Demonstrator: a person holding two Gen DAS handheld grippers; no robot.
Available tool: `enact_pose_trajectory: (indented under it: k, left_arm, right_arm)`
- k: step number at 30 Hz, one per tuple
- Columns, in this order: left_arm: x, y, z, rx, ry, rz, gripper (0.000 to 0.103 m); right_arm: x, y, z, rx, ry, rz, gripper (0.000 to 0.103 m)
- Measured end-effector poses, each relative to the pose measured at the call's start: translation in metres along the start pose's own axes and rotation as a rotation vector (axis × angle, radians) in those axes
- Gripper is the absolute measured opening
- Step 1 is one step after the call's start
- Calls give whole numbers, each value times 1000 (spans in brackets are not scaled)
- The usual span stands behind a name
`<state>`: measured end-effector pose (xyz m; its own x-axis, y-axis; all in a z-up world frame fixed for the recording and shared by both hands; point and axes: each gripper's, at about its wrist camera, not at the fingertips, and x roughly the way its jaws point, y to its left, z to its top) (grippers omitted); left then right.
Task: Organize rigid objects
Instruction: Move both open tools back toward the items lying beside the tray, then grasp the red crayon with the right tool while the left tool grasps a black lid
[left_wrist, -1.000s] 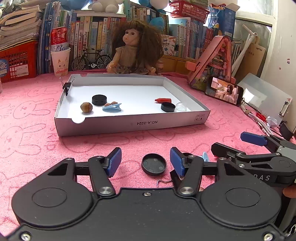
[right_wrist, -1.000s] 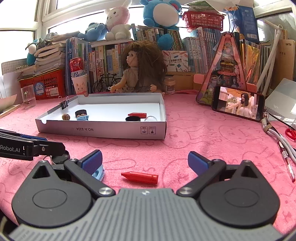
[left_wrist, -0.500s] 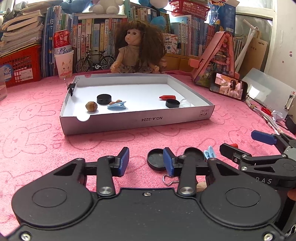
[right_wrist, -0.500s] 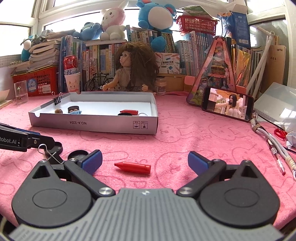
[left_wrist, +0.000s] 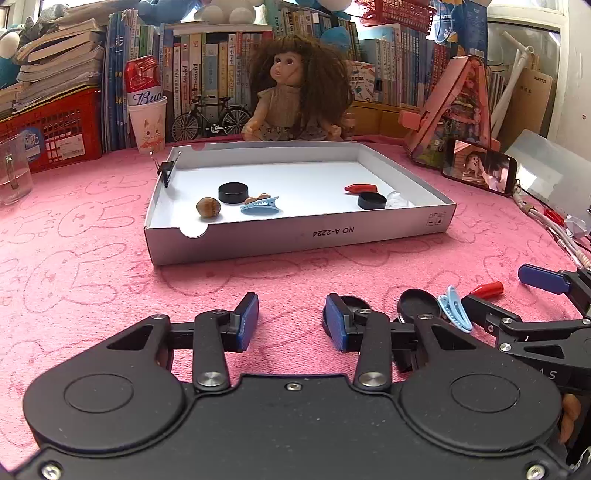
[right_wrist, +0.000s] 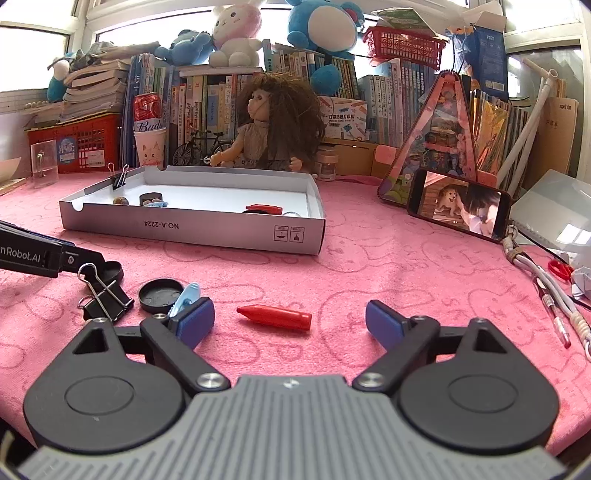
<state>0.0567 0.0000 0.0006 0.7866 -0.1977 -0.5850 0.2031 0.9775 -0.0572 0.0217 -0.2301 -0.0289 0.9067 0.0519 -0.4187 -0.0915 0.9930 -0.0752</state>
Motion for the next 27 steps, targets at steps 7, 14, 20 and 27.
enact_pose_trajectory:
  k: [7,14,20,27]
  left_arm:
    - [-2,8,-1,-20,-12,62,42]
    - [-6,12,4,-12,-36,126,40]
    - [-14,5,2,15,-58,48,40]
    - [-10,-14,-5,62,-36,-1,40]
  right_arm:
    - [-2,3,-1,-5,-3,30,82]
    - [-2,1,-1,1,-20,3,81]
    - [-1,0,-3,18,-16,8,81]
    - [-2,2,-4,16,-14,23,80]
